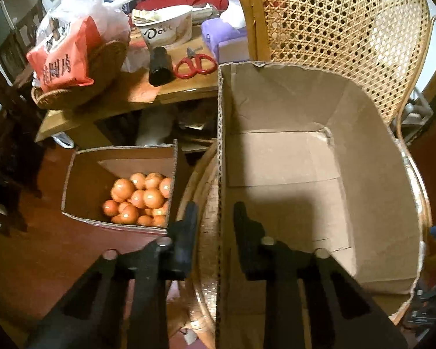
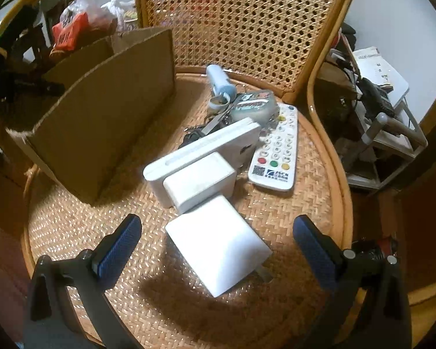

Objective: Organize rigid objects
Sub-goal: 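Grasp the white square charger with the right tool while the left tool holds the box wall, then lift the charger over the cardboard box and open the right tool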

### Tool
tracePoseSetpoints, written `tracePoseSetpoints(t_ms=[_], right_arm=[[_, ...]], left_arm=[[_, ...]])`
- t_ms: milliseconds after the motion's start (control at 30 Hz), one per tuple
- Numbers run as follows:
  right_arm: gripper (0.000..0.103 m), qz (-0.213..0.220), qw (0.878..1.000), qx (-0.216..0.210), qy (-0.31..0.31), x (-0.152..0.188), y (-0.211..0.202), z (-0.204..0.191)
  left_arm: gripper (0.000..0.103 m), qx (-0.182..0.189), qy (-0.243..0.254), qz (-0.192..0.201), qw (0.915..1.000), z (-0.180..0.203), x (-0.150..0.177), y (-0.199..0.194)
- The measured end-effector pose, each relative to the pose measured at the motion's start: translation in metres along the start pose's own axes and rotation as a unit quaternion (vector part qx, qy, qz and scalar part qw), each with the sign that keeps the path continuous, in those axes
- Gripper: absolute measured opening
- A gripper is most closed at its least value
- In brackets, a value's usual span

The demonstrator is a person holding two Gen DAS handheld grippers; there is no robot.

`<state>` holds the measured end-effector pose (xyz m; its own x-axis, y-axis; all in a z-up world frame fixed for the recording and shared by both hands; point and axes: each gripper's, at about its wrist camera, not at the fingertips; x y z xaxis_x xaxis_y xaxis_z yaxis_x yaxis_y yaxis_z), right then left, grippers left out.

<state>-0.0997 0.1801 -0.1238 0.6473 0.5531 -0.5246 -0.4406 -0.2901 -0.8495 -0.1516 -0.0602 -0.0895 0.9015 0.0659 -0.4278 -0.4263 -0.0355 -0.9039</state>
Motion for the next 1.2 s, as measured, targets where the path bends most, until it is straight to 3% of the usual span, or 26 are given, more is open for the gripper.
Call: tracePoseSetpoints(t_ms=[100,167,300,500,600,1200], right_arm=[[0.102,0.0,1.0,0.0,-0.015,0.001,0.004,-0.005],[0.092,-0.006,1.0,-0.004,-0.026,0.0,0.008,-0.007],[0.078,-0.017,0.999,0.012,-0.03,0.001,0.018,-0.009],[0.069,-0.049,0.999,0.021,-0.002,-0.001,0.016,-0.006],[0.065,-0.051,0.998,-0.002,0.021,0.005,0.004,-0.008],[0.056,0.083,0.994,-0.03,0.059,-0.002,-0.057,-0.027]], left_arm=[[0.006,0.002,0.006,0.0,1.0,0.001,0.0,0.002],[0.004,0.009,0.004,-0.005,0.9999,0.001,0.001,0.004],[0.003,0.011,-0.001,0.007,0.9999,0.0,0.001,0.002],[0.004,0.008,-0.004,0.008,0.9999,0.0,-0.001,0.001],[0.004,0.02,-0.012,0.013,0.9996,-0.004,0.0,-0.001],[0.002,0.017,-0.006,0.021,0.9996,-0.001,0.004,-0.004]])
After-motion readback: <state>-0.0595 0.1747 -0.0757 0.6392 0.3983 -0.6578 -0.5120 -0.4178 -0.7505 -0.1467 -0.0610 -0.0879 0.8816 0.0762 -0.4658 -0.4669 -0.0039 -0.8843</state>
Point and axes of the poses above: each gripper's, at about its wrist camera, not at the fingertips, and y roughly the way its jaws point, z to its right, x to its underside, and after that the axes turned 4 degrees about -y, right-handed
